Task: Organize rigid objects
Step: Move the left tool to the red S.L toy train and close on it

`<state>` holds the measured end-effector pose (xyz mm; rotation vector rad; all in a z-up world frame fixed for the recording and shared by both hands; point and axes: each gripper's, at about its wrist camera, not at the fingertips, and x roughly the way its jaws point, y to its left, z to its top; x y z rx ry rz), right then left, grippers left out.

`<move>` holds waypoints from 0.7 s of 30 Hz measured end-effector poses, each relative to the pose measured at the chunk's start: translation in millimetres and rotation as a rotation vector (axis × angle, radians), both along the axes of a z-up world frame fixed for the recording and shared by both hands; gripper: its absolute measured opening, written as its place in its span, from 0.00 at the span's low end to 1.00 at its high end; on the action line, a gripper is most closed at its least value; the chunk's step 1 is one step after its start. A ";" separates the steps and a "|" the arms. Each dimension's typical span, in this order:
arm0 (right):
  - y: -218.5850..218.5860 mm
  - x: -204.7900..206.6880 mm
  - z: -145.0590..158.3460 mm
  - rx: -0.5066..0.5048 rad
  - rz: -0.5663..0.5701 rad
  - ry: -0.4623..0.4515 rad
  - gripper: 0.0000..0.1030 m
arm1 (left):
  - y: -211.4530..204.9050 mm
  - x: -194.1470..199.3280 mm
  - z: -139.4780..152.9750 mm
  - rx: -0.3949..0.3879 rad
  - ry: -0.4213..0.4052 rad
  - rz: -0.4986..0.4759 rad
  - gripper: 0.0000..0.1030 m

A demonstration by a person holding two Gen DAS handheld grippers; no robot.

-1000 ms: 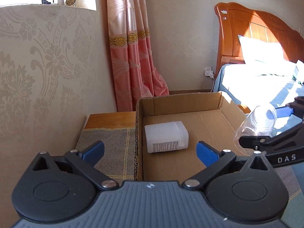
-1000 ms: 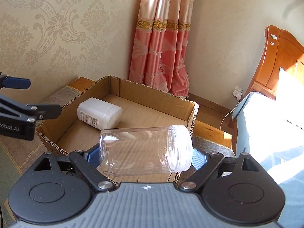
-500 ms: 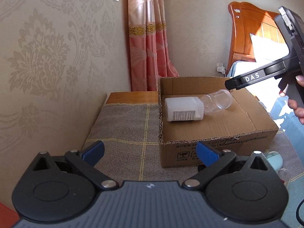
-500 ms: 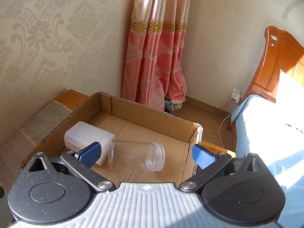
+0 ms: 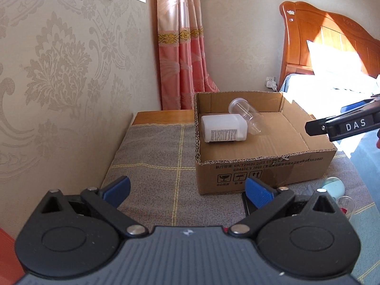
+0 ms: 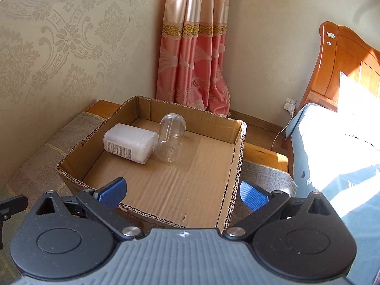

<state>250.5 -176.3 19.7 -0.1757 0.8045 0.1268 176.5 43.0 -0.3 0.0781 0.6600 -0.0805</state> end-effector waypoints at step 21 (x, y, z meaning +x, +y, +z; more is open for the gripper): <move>-14.5 -124.6 -72.6 0.043 -0.003 0.087 1.00 | 1.7 -17.7 -29.7 0.001 0.100 -0.029 0.99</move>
